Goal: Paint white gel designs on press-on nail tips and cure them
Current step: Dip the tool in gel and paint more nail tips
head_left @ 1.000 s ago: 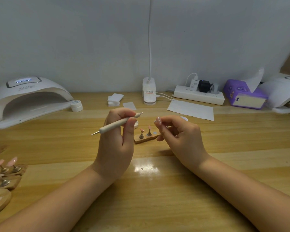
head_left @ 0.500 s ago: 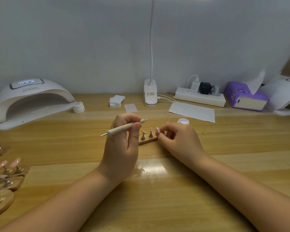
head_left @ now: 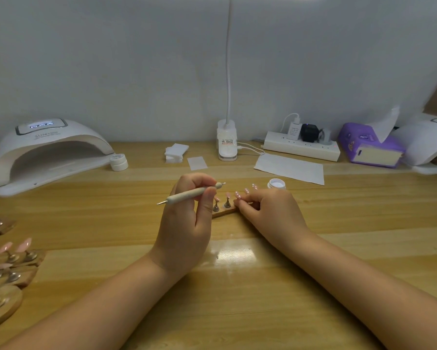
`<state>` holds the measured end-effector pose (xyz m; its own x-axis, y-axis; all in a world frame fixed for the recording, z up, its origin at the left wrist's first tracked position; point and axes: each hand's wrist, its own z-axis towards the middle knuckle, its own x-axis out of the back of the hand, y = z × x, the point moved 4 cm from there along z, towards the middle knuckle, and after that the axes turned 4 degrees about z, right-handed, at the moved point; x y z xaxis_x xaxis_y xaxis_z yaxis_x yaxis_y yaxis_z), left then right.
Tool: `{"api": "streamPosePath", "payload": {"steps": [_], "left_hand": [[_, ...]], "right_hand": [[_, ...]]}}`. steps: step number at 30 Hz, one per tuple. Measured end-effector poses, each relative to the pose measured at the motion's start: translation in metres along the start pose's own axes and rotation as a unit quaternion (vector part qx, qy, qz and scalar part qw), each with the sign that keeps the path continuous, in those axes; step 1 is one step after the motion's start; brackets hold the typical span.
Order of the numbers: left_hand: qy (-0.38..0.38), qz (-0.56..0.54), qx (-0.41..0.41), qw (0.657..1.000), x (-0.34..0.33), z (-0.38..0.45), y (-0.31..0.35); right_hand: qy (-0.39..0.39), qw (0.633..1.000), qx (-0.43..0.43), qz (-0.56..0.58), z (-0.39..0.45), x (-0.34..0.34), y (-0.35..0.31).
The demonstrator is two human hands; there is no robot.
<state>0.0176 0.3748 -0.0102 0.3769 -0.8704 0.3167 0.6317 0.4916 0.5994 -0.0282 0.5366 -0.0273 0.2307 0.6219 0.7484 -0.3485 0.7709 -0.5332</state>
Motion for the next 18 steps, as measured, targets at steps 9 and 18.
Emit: {"api": "streamPosePath", "payload": {"steps": [9, 18], "left_hand": [[0.002, -0.010, 0.000, 1.000, 0.001, 0.001, -0.002], [-0.004, -0.015, 0.013, 1.000, 0.002, 0.000, -0.004]], "right_hand": [[0.072, 0.995, 0.048, 0.042, -0.009, 0.018, -0.006], [0.133, 0.991, -0.020, -0.023, 0.012, 0.047, 0.033]]}}
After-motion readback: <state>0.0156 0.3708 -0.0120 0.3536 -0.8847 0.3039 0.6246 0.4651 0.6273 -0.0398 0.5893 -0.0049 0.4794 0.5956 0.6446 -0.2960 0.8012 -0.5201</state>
